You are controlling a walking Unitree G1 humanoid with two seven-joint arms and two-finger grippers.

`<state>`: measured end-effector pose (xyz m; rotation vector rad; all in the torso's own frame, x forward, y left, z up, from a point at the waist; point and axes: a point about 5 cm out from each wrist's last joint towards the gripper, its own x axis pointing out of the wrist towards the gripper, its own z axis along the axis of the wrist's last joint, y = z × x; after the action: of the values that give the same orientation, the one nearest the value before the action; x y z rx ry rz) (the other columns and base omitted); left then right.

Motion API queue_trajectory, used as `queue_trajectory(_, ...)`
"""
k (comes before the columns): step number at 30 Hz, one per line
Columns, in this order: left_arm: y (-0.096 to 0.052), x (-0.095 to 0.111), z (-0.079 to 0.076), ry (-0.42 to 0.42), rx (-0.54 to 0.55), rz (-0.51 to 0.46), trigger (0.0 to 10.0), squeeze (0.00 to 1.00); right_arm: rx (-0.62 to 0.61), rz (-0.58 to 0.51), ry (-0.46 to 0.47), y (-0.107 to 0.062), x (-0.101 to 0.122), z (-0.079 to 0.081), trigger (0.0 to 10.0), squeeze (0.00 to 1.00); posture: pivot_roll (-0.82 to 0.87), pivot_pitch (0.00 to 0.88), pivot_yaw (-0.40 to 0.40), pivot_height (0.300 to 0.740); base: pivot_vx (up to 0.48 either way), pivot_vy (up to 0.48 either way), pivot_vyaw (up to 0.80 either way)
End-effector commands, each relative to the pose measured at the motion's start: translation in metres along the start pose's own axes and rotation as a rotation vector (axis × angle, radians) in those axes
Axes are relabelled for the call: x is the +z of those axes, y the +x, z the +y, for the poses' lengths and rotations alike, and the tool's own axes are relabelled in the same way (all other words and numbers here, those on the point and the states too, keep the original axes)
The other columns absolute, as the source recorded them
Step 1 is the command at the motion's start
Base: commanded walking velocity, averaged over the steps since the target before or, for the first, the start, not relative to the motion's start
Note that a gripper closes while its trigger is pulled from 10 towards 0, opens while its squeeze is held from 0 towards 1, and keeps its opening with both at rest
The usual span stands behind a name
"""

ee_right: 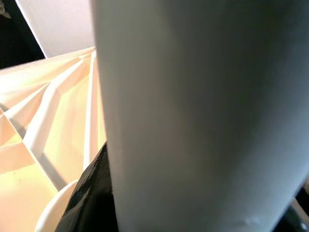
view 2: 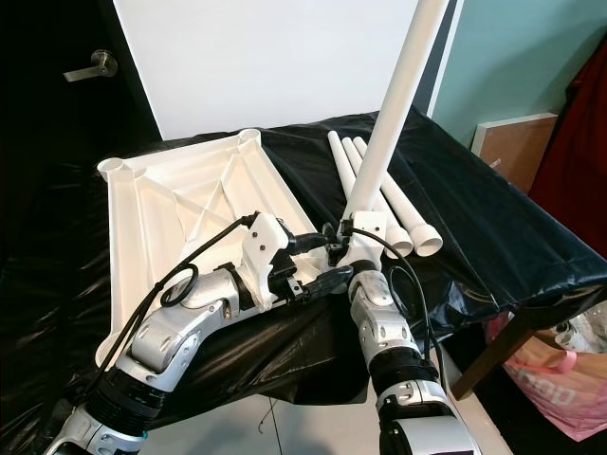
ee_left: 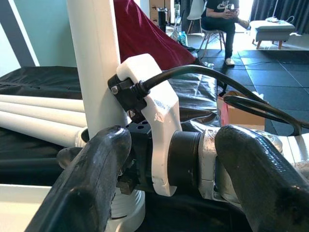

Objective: Building children table

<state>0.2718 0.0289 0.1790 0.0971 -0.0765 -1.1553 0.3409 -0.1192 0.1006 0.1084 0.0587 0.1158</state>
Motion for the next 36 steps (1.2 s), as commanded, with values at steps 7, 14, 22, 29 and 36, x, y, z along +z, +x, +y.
queue_trajectory(7, -0.001, 0.0, 0.004, 0.006, 0.014, 0.015, 10.0, 0.0, -0.009, 0.135, -0.185, -0.017, -0.038, -0.01, 10.0, 0.0, -0.17, 0.008, 0.02, 0.74, 0.0, 0.0, 0.0)
queue_trajectory(14, -0.002, 0.0, 0.004, 0.004, 0.02, 0.013, 10.0, 0.0, 0.081, 0.094, -0.236, -0.024, -0.04, -0.004, 10.0, 0.0, -0.16, 0.012, 0.016, 0.74, 0.0, 0.0, 0.0)
queue_trajectory(22, -0.001, 0.0, 0.004, 0.002, 0.022, 0.012, 10.0, 0.0, 0.152, 0.005, -0.207, -0.033, -0.04, -0.003, 10.0, 0.0, -0.17, 0.015, 0.016, 0.74, 0.0, 0.0, 0.0)
queue_trajectory(29, 0.0, 0.0, 0.005, 0.002, 0.023, 0.008, 10.0, 0.0, 0.153, -0.061, -0.032, -0.042, -0.041, -0.008, 10.0, 0.0, -0.17, 0.012, 0.014, 0.74, 0.0, 0.0, 0.0)
queue_trajectory(36, 0.001, 0.001, 0.005, 0.003, 0.022, 0.003, 10.0, 0.0, 0.136, -0.002, -0.047, -0.037, -0.043, -0.013, 10.0, 0.0, -0.18, 0.01, 0.012, 0.74, 0.0, 0.0, 0.0)
